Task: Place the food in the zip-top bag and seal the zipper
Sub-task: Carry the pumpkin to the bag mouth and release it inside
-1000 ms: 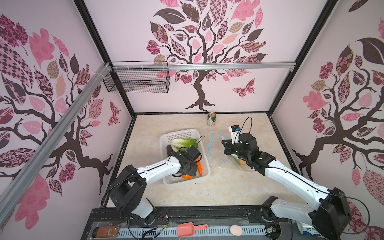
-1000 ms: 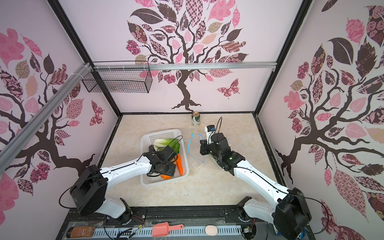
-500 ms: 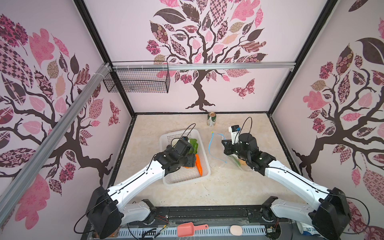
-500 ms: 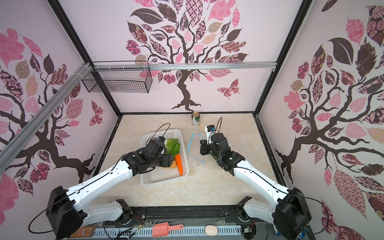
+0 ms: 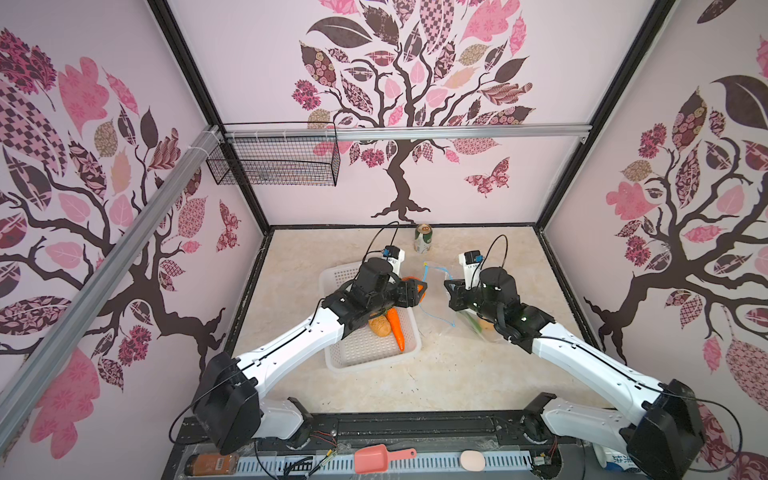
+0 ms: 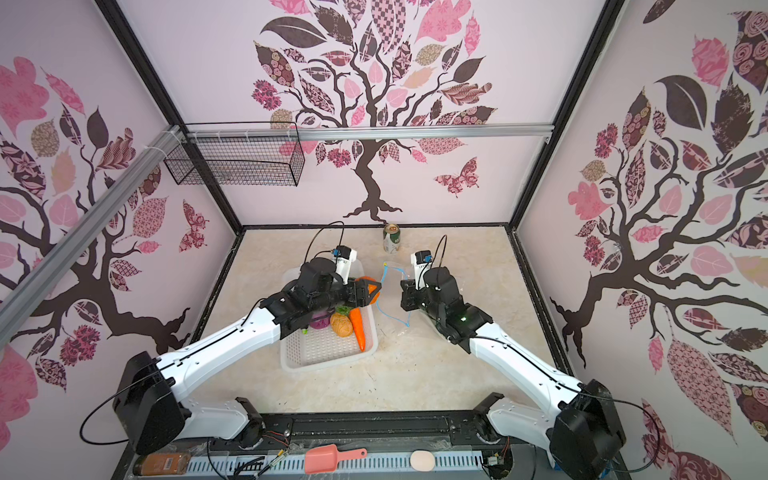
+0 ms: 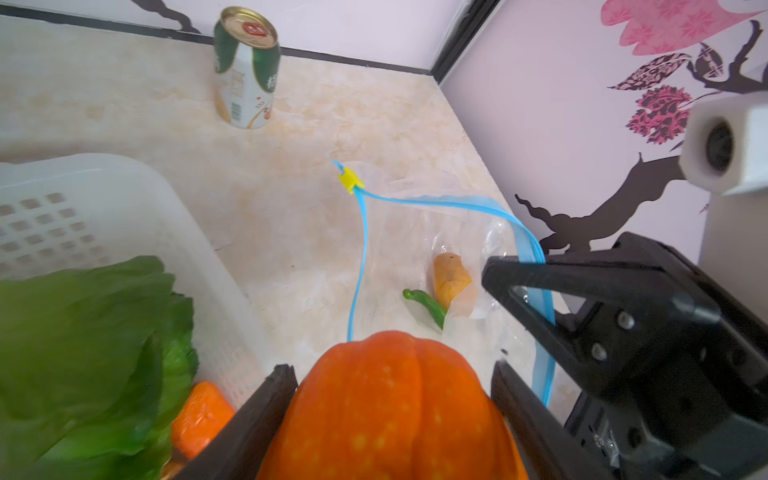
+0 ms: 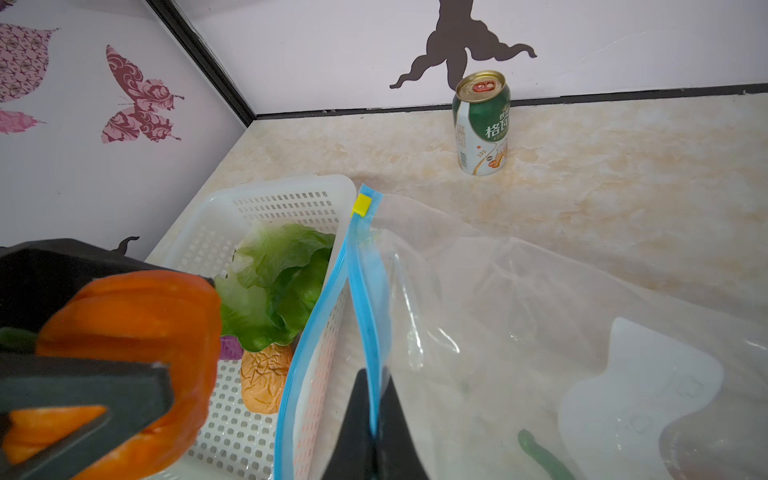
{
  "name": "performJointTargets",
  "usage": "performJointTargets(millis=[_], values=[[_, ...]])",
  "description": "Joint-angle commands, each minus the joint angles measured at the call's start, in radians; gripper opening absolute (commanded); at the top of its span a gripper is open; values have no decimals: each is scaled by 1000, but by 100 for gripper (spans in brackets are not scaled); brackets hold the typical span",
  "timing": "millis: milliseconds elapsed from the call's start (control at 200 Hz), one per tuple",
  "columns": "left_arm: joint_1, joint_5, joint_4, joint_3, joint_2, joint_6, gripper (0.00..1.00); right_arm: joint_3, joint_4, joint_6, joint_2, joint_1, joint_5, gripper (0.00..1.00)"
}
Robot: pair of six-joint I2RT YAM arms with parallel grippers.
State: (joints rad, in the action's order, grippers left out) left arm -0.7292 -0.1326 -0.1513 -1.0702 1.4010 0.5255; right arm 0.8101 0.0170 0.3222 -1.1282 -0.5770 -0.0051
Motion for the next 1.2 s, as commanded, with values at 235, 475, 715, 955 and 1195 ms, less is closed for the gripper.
performJointTargets(millis=[235,475,715,955,1195], values=[[-41,-90,151,-95,142,66,64,-27,-53,72,38,4,-61,0],[-59,-67,148,-70,188,90,63,-33,-62,84,43,5,-43,0],[-60,-16,76,-88,236,80,63,-34,-66,87,54,5,-38,0],[-67,8,-45,-163,302,66,64,-35,-64,88,60,5,-39,0],[-75,-9,-122,-228,341,58,76,-35,-64,86,44,4,-67,0]])
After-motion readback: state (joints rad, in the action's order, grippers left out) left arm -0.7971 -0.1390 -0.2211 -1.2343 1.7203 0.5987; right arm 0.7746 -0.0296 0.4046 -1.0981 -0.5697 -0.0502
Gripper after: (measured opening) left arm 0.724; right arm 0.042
